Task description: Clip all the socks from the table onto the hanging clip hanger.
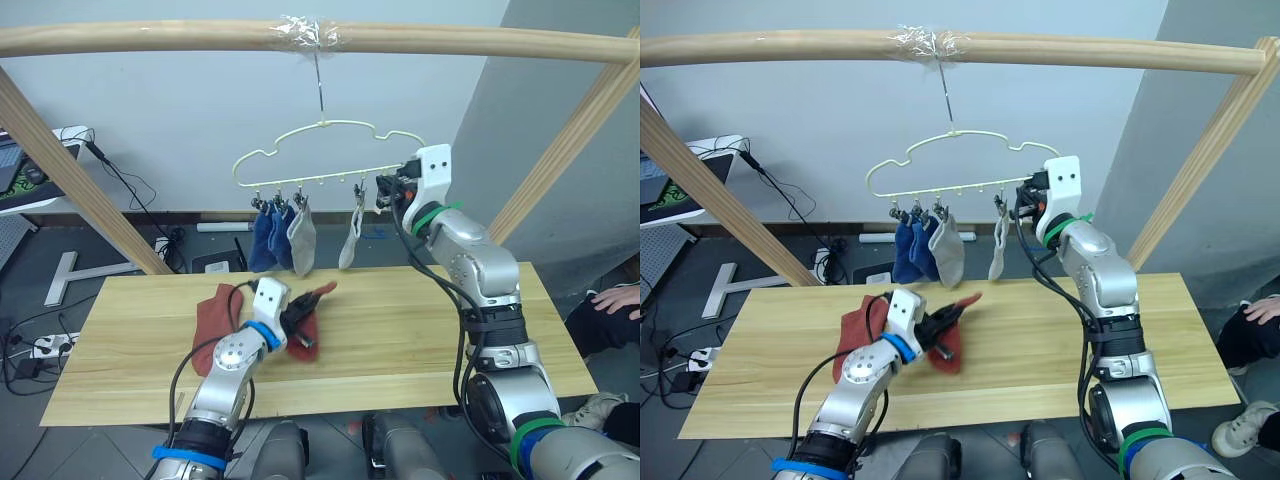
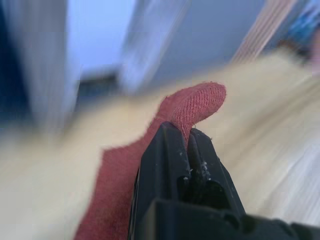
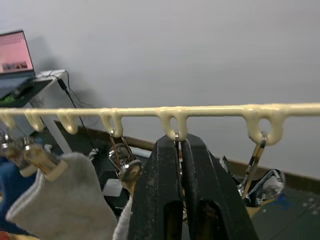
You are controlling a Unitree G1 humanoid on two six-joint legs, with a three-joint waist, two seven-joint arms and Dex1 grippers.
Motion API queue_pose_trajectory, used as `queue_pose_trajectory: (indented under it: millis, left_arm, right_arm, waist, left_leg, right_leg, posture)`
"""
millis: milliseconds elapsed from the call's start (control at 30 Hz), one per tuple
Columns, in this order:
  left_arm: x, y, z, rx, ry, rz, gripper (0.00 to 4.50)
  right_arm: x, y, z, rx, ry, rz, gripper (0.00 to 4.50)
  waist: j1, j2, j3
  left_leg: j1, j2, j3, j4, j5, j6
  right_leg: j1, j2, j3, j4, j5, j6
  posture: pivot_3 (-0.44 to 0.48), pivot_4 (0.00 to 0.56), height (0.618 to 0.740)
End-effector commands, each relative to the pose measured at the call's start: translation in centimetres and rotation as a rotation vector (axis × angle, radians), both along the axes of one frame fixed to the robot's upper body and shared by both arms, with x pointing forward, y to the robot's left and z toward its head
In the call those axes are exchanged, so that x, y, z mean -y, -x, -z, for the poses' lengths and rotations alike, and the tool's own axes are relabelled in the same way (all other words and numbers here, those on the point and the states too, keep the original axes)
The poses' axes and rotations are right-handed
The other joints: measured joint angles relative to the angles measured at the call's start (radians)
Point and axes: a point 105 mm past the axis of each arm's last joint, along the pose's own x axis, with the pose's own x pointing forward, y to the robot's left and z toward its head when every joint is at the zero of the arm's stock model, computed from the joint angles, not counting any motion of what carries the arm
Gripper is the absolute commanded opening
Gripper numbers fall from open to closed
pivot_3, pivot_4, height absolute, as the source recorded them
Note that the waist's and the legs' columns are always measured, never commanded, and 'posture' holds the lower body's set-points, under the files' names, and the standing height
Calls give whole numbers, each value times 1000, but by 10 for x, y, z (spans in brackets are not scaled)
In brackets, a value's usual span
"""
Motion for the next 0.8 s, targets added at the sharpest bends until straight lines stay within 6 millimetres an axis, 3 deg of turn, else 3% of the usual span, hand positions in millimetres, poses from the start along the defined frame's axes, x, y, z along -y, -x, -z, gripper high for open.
queue_pose_trajectory:
  millis: [33, 133, 233, 800]
  left_arm:
    - [17, 2, -34, 131, 55, 37, 29]
    - [39, 0, -61, 231, 80, 53, 29]
    - [45, -2, -73, 265, 118, 40, 29]
    - [48, -7, -78, 325, 85, 46, 29]
  right_arm:
    - [13, 1, -13, -20, -45, 29, 0]
    - [12, 6, -15, -140, -134, -23, 0]
    - [9, 11, -15, -223, -183, -62, 0]
    - [5, 23, -12, -379, -308, -98, 0]
  waist:
    - [0, 0, 0]
    - [1, 0, 0]
    - [1, 0, 0]
    - [-2, 0, 0]
  left_leg:
    - [0, 0, 0, 0, 0, 0]
    - [-1, -1, 1, 0, 0, 0]
    - [-1, -1, 0, 0, 0, 0]
    - [-1, -2, 1, 0, 0, 0]
  right_leg:
    - [0, 0, 0, 0, 0, 0]
    - [0, 0, 0, 0, 0, 0]
    - [0, 0, 0, -1, 0, 0]
    - [0, 2, -1, -1, 0, 1]
  posture:
    - [20, 189, 740]
    - [14, 184, 740]
    - [14, 184, 740]
    - [-5, 173, 740]
